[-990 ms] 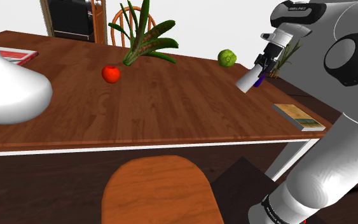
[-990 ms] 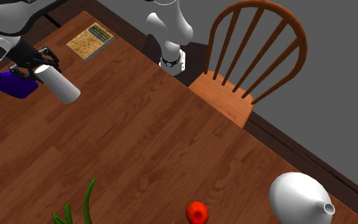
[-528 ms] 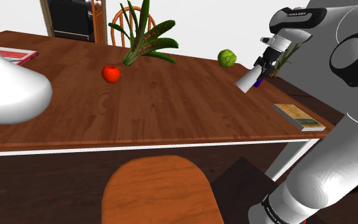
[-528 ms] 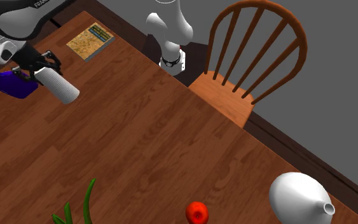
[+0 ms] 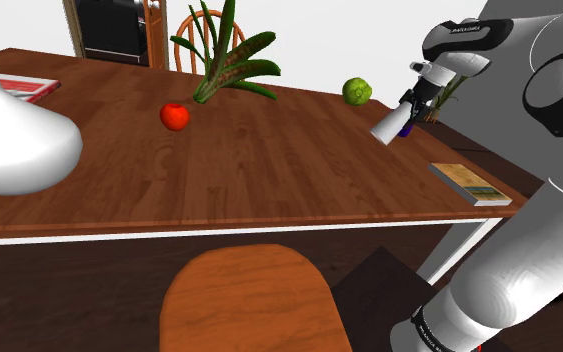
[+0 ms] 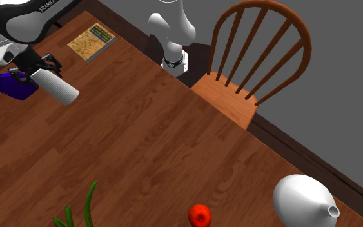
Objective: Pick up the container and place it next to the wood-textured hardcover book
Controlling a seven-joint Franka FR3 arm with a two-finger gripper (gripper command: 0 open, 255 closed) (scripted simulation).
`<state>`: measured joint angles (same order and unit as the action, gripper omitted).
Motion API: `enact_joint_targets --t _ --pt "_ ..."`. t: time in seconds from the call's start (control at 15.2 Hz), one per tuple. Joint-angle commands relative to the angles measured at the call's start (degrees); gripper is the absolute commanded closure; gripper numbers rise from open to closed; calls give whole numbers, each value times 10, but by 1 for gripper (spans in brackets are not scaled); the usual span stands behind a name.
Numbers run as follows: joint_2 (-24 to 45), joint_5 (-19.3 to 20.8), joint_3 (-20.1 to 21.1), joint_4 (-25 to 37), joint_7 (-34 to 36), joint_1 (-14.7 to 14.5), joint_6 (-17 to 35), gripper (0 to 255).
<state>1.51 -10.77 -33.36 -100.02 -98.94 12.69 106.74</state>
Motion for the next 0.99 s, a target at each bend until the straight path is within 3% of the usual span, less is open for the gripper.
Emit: enact_joint_targets --t 0.0,0.2,0.26,0.53,0.59,0.92 --pt "21 1 5 -16 2 -4 -49 255" --pt "21 1 4 -16 2 -5 -49 255" --pt "22 1 5 -14 4 -6 -49 0" --pt "1 11 9 -60 10 -11 -18 0" --pt "21 1 2 -16 2 -7 -49 0" --pt "28 -1 -3 64 2 1 -124 0"
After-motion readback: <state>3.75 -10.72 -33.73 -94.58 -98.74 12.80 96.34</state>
